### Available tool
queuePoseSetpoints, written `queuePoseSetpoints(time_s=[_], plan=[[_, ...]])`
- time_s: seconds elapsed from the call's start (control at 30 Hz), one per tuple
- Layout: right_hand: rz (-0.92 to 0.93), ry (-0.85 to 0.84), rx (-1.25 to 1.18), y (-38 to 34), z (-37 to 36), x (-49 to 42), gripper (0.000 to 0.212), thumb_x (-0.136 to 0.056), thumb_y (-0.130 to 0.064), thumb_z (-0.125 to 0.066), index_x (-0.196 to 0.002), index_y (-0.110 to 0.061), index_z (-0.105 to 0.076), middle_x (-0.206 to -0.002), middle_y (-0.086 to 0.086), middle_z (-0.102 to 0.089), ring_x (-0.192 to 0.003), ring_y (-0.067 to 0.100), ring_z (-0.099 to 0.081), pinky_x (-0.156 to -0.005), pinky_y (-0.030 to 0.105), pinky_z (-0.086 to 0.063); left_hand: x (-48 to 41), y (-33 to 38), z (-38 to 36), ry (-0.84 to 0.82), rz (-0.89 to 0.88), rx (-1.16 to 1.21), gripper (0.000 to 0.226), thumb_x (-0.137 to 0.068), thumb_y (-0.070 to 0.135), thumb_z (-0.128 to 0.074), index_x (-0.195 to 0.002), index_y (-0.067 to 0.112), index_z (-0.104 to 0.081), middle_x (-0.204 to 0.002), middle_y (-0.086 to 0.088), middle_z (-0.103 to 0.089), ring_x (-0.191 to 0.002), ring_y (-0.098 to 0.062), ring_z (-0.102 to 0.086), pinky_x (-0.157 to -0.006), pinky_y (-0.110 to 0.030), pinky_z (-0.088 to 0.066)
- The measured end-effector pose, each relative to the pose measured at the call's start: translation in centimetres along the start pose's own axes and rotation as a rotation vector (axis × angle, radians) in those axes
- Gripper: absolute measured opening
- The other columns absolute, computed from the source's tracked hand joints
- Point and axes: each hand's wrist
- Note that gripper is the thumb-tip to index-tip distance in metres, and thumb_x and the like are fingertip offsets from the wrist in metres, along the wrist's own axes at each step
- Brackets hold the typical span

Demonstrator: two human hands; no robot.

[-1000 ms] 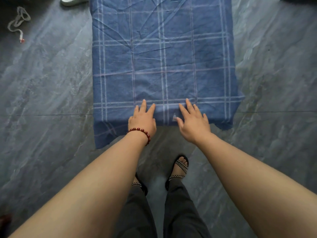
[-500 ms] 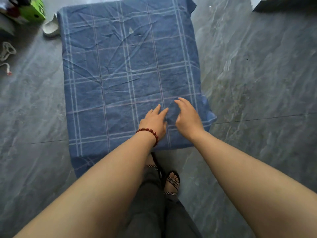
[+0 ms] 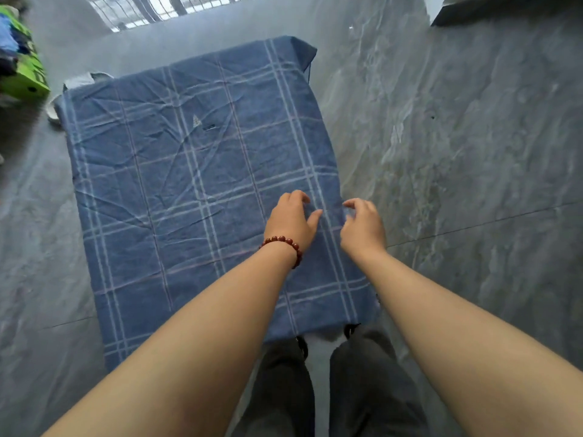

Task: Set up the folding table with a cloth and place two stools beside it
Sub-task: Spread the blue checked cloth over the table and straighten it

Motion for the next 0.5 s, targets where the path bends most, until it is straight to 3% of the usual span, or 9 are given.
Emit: queuePoseSetpoints(time_s=[0.17, 0.3, 0.4, 0.43, 0.5], plan=[[-0.067, -0.231, -0.038, 1.9, -0.6, -2.4, 0.045, -0.096, -0.03, -0.05, -0.135, -0.009, -0.045, -0.136, 0.011, -0.05, -0.123, 0.026, -0.048, -0.097, 0.03, -0.036, -1.8, 1.8, -2.3, -0.007, 0.223, -0.103, 0.058, -0.079, 0.061, -0.058, -0.109, 0.012, -0.055, -0.115, -0.006, -0.054, -0.107, -0.025, -0.053, -0.087, -0.039, -0.047], [-0.13, -0.315, -0.127, 3.2, -0.9, -3.3, 0.052, -0.093, -0.041, -0.053, -0.133, -0.009, -0.049, -0.122, 0.008, -0.061, -0.112, 0.023, -0.056, -0.089, 0.027, -0.04, -2.4, 2.4, -3.0, 0.084, 0.29, -0.164, 0.044, -0.085, 0.049, -0.057, -0.108, 0.012, -0.057, -0.115, -0.008, -0.055, -0.109, -0.027, -0.052, -0.084, -0.038, -0.046], [-0.166, -0.356, -0.265, 3.6, -0.9, -3.7, 0.035, -0.091, -0.037, -0.059, -0.095, -0.004, -0.068, -0.079, 0.004, -0.065, -0.078, 0.016, -0.058, -0.066, 0.023, -0.04, -2.4, 2.5, -3.2, 0.109, 0.255, -0.141, 0.027, -0.09, 0.036, -0.053, -0.102, 0.013, -0.059, -0.113, -0.009, -0.054, -0.106, -0.029, -0.052, -0.083, -0.037, -0.043], [-0.175, -0.35, -0.304, 3.5, -0.8, -3.8, 0.033, -0.09, -0.034, -0.061, -0.079, -0.003, -0.065, -0.066, 0.002, -0.057, -0.067, 0.013, -0.051, -0.057, 0.023, -0.037, -2.4, 2.4, -3.2, 0.11, 0.24, -0.137, 0.025, -0.09, 0.034, -0.052, -0.101, 0.013, -0.059, -0.113, -0.01, -0.055, -0.105, -0.029, -0.052, -0.083, -0.037, -0.042], [-0.178, -0.327, -0.325, 3.3, -0.6, -3.8, 0.032, -0.087, -0.03, -0.065, -0.064, -0.009, -0.056, -0.056, -0.002, -0.049, -0.057, 0.009, -0.042, -0.049, 0.021, -0.033, -2.3, 2.3, -3.2, 0.108, 0.222, -0.131, 0.021, -0.091, 0.031, -0.052, -0.098, 0.012, -0.058, -0.11, -0.011, -0.055, -0.102, -0.03, -0.052, -0.084, -0.036, -0.041]])
Point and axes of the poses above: each hand's wrist, its own x-axis away from the middle knuckle, its own z-axis out of the back of the hand, y = z × x
